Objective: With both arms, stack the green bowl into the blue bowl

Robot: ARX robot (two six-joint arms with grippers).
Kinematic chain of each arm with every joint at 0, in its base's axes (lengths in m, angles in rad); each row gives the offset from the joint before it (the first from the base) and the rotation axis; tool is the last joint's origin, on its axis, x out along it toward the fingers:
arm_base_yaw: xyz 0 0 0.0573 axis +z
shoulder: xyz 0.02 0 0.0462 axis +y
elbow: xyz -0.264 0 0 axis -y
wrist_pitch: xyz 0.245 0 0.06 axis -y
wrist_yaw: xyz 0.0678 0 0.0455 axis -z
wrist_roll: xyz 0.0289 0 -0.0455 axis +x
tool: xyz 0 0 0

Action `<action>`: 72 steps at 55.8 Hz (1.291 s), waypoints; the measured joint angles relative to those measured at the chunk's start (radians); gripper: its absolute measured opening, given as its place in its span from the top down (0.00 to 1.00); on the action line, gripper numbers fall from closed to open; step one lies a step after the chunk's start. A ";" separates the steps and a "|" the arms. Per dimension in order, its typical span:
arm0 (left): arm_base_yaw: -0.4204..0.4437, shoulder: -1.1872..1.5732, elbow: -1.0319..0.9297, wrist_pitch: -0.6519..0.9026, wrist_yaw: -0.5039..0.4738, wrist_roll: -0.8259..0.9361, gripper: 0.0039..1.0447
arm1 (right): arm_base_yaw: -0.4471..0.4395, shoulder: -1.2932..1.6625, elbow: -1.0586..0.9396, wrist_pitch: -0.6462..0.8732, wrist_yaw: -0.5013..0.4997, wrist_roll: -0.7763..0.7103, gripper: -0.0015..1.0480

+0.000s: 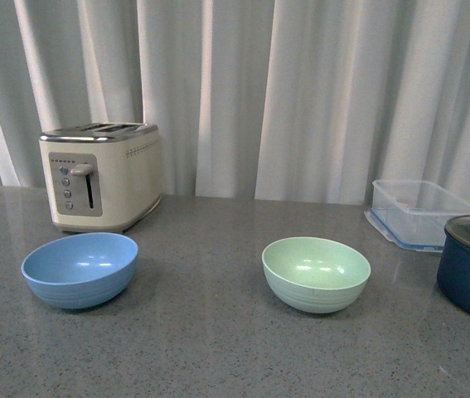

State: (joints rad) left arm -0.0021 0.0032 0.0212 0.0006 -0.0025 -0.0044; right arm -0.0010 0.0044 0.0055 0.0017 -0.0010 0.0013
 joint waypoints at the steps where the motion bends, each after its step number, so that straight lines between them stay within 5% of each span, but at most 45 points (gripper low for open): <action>1: 0.000 0.000 0.000 0.000 0.000 0.000 0.06 | 0.000 0.000 0.000 0.000 0.000 0.000 0.10; 24: -0.001 0.003 0.002 -0.003 -0.010 -0.001 0.06 | 0.000 0.000 0.000 0.000 0.000 0.000 0.10; 26: -0.028 0.045 0.027 -0.077 -0.084 -0.040 0.06 | 0.000 0.000 0.000 0.000 0.000 0.000 0.10; 29: -0.058 0.287 0.165 -0.326 -0.351 -0.169 0.06 | 0.000 0.000 0.000 0.000 0.001 0.000 0.10; 32: -0.021 0.448 0.228 -0.346 -0.443 -0.208 0.06 | 0.000 0.000 0.000 0.000 -0.002 0.000 0.10; 41: 0.111 0.971 0.528 -0.140 -0.304 -0.185 0.06 | 0.000 0.000 0.000 0.000 0.000 0.000 0.10; 51: 0.097 1.190 0.711 -0.144 -0.222 -0.145 0.06 | 0.000 0.000 0.000 0.000 0.000 0.000 0.10; 72: 0.028 1.572 0.991 -0.062 -0.227 -0.151 0.06 | 0.000 0.000 0.000 0.000 0.000 0.000 0.10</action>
State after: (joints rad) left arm 0.0261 1.5757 1.0122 -0.0616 -0.2295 -0.1558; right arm -0.0010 0.0040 0.0055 0.0013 -0.0013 0.0013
